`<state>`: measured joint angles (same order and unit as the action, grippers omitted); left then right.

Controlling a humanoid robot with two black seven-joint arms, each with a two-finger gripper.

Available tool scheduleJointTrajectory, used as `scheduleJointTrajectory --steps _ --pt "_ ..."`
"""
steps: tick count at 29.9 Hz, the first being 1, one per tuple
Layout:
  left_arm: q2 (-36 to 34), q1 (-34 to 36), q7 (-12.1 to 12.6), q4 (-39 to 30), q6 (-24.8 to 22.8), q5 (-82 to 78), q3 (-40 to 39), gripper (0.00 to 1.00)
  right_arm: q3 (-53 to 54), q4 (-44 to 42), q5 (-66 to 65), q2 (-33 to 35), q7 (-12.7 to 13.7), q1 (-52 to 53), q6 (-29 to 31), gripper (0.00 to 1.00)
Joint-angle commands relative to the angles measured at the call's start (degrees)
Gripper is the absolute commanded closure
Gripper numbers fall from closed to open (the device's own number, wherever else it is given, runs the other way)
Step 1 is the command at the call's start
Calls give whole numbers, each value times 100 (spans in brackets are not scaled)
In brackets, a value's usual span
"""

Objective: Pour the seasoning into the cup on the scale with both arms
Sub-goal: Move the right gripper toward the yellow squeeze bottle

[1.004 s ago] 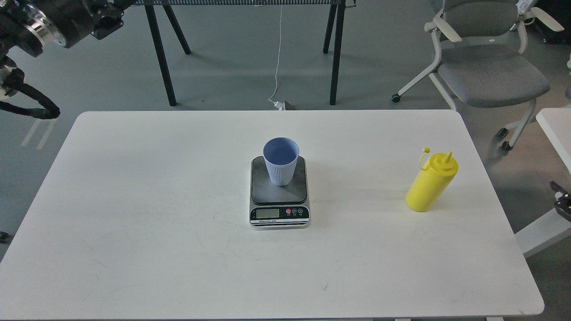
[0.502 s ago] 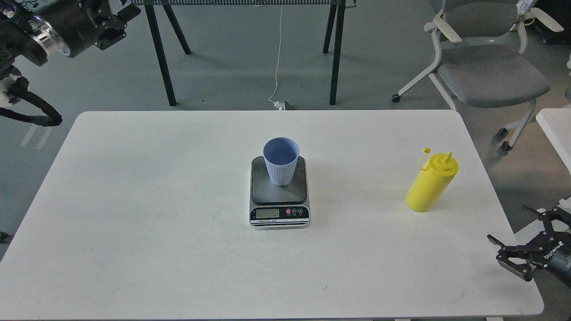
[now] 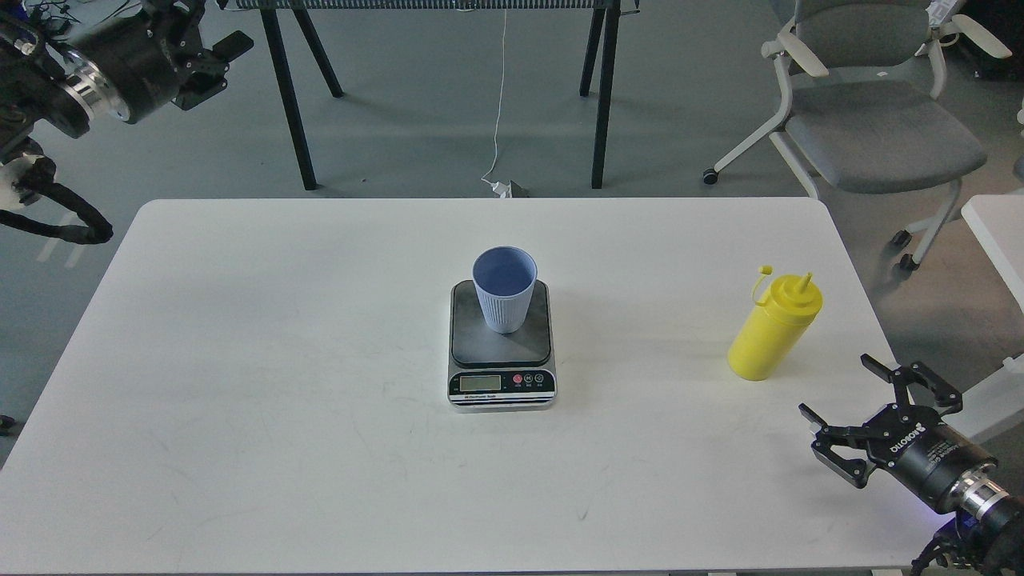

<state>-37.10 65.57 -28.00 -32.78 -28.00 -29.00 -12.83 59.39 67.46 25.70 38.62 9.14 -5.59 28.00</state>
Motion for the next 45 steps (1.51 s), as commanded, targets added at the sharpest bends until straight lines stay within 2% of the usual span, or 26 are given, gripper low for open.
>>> scheduleJointTrajectory --steps 1,13,21,45 --pt "-26 -123 0 0 0 -9 9 1 11 4 -3 -135 0 -4 0 1" --pt "18 -141 0 0 0 -9 9 1 468 -22 -3 -127 9 145 0 1" --pt "27 -149 0 0 0 -9 9 1 302 -751 -21 -153 26 725 0 1" --pt "10 -264 0 0 0 -9 9 1 126 -1666 -513 -1410 26 1139 0 1"
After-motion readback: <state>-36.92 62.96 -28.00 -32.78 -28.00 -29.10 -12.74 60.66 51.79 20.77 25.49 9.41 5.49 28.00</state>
